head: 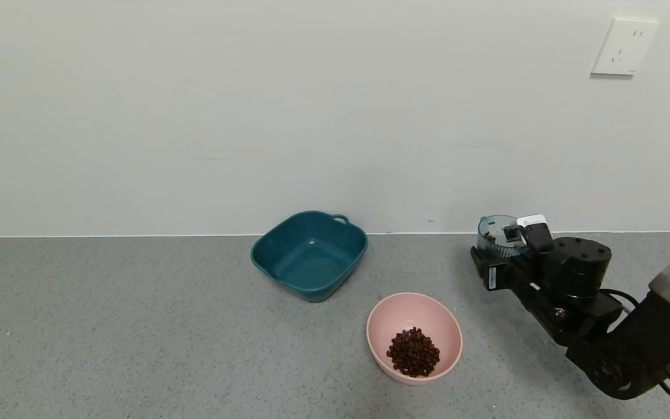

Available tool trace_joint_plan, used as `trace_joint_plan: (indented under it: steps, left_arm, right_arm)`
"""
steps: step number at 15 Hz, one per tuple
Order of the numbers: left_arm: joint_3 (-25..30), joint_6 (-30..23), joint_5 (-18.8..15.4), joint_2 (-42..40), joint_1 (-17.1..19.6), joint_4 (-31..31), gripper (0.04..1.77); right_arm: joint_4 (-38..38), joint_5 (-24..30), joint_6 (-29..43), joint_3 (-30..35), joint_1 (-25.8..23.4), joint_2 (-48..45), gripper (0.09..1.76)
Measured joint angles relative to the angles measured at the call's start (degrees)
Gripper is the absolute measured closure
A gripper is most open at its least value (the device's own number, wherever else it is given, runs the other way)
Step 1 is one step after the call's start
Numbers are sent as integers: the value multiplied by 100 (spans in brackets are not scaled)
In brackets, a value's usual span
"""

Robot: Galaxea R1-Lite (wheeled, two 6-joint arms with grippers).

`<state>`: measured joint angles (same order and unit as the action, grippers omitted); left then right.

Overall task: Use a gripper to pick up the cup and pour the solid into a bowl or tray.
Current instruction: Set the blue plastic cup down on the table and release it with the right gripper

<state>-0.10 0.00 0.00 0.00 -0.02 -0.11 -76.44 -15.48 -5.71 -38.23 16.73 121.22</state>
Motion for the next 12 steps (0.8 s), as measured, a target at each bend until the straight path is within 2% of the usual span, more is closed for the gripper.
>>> trace_joint_plan:
  steps: [12]
  left_arm:
    - [0,0,0,0,0,0,6]
  right_arm:
    - [-542,7,196,4,-413,656,48]
